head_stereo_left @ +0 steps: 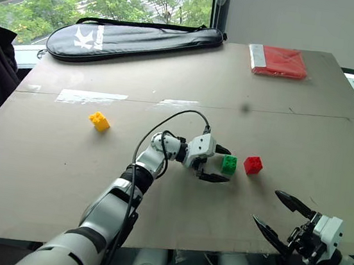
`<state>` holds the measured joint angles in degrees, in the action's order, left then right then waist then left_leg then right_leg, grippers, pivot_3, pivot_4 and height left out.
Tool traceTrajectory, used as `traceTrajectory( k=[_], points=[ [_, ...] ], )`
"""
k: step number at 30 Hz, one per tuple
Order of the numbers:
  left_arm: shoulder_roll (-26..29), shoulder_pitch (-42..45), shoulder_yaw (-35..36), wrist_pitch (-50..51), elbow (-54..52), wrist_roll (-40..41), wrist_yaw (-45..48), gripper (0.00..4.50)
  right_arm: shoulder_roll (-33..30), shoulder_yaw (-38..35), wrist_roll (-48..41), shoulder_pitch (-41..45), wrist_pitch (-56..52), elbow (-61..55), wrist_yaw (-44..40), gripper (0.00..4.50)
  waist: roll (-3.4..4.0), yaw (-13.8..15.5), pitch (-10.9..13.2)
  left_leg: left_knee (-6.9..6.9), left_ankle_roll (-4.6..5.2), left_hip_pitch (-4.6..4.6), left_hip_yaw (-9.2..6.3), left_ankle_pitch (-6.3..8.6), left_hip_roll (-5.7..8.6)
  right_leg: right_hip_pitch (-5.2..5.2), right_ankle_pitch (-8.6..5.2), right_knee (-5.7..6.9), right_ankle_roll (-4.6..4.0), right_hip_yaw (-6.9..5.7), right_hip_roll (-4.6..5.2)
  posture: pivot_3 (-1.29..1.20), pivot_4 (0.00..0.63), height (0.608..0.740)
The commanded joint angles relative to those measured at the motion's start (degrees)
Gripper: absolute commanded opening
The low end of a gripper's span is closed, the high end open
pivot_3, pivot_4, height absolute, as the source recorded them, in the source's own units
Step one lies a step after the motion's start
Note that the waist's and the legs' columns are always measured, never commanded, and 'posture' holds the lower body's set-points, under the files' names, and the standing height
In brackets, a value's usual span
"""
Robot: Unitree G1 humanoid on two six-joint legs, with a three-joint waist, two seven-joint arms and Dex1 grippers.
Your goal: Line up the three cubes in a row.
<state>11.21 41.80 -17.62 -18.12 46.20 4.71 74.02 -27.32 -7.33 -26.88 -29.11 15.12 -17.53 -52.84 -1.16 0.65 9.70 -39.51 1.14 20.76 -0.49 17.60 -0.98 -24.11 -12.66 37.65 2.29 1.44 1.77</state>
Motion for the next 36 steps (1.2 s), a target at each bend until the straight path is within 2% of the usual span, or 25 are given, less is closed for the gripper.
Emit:
traceTrajectory(
  k=[1, 7, 11, 16, 19, 21, 23, 27, 31, 36],
  points=[
    [0.2, -2.3, -0.5, 1.9, -0.7, -0.9, 0.4, 4.44, -0.8, -0.7, -0.4, 0.6, 0.3, -1.1, -0.5, 4.50, 0.01, -0.1, 0.0, 0.00, 0.00, 0.00, 0.00, 0.00, 0.00, 0.00, 0.00, 0.00, 0.00, 0.00, 0.00, 0.00, 0.150, 0.707],
    [1.4, -3.9, 0.7, 1.5, -4.6, -1.3, -3.0, 4.44, -1.1, -0.4, -0.6, 1.2, 0.2, -0.6, -1.3, 4.50, 0.02, -0.1, 0.0, 0.00, 0.00, -0.01, -0.03, 0.00, -0.01, 0.00, 0.00, 0.00, 0.00, -0.01, -0.01, 0.00, 0.150, 0.707],
    [5.8, -8.1, 4.3, 6.0, -15.0, 3.2, -2.4, 4.44, -1.3, 0.4, -0.3, 1.4, 0.4, -0.4, -2.3, 4.50, 0.02, -1.0, 0.0, 0.01, 0.00, -0.02, -0.01, 0.00, -0.07, -0.01, 0.00, 0.03, 0.00, -0.01, -0.04, 0.00, 0.150, 0.707],
    [16.6, -21.8, 10.7, 17.3, -38.6, 12.5, -0.8, 4.44, -1.7, 1.1, -1.9, 4.6, -0.8, -0.5, -3.4, 4.50, 0.09, -1.9, 0.1, 0.13, 0.00, -0.08, -0.05, 0.00, -0.34, -0.10, 0.00, 0.13, -0.02, 0.00, -0.19, 0.00, 0.150, 0.707],
    [17.6, -32.6, 18.8, 22.8, -51.9, 18.3, -9.6, 4.44, -1.9, 1.5, -2.9, 6.8, -1.8, -0.3, -4.2, 4.50, 0.15, -1.0, 0.1, 0.11, -0.01, -0.06, -0.12, -0.01, -0.31, -0.14, -0.01, 0.20, -0.04, -0.08, -0.10, 0.00, 0.150, 0.707],
    [16.4, -38.4, 23.8, 23.1, -57.0, 15.7, -18.7, 4.44, -2.1, 2.0, -3.2, 7.7, -2.1, 0.1, -4.9, 4.50, 0.14, -0.9, 0.1, 0.08, -0.02, -0.07, -0.16, -0.01, -0.30, -0.12, -0.01, 0.17, -0.03, -0.02, 0.12, 0.00, 0.150, 0.707],
    [15.2, -42.0, 28.6, 24.7, -59.8, 12.4, -28.3, 4.44, -2.3, 2.2, -3.5, 8.6, -2.6, 0.2, -5.3, 4.50, 0.10, -0.9, 0.2, 0.08, -0.02, -0.05, -0.21, 0.00, -0.29, -0.11, -0.01, 0.06, -0.02, 0.03, 0.20, 0.00, 0.150, 0.707],
    [12.2, -47.4, 38.0, 24.7, -64.0, 12.4, -40.2, 4.44, -2.5, 2.6, -4.6, 10.2, -4.3, -0.2, -6.2, 4.50, -0.05, -0.7, 0.2, 0.07, -0.02, -0.04, -0.24, -0.01, -0.26, -0.10, 0.00, 0.05, -0.01, -0.01, 0.21, 0.00, 0.150, 0.707],
    [12.1, -49.2, 42.8, 24.8, -62.9, 13.8, -43.7, 4.44, -2.7, 3.0, -5.3, 11.1, -5.7, -0.3, -7.3, 4.50, -0.05, -0.7, 0.2, 0.08, -0.02, -0.05, -0.18, -0.01, -0.26, -0.10, 0.00, 0.06, -0.01, -0.04, 0.18, 0.00, 0.150, 0.707],
    [15.6, -45.7, 47.1, 22.4, -53.0, 13.6, -45.3, 4.44, -3.0, 2.8, -5.0, 12.3, -6.2, 0.7, -8.6, 4.50, -0.07, -0.1, 0.2, 0.08, -0.02, -0.06, -0.05, -0.01, -0.23, -0.09, -0.01, 0.09, -0.02, -0.15, 0.12, 0.00, 0.150, 0.707]
  ],
)
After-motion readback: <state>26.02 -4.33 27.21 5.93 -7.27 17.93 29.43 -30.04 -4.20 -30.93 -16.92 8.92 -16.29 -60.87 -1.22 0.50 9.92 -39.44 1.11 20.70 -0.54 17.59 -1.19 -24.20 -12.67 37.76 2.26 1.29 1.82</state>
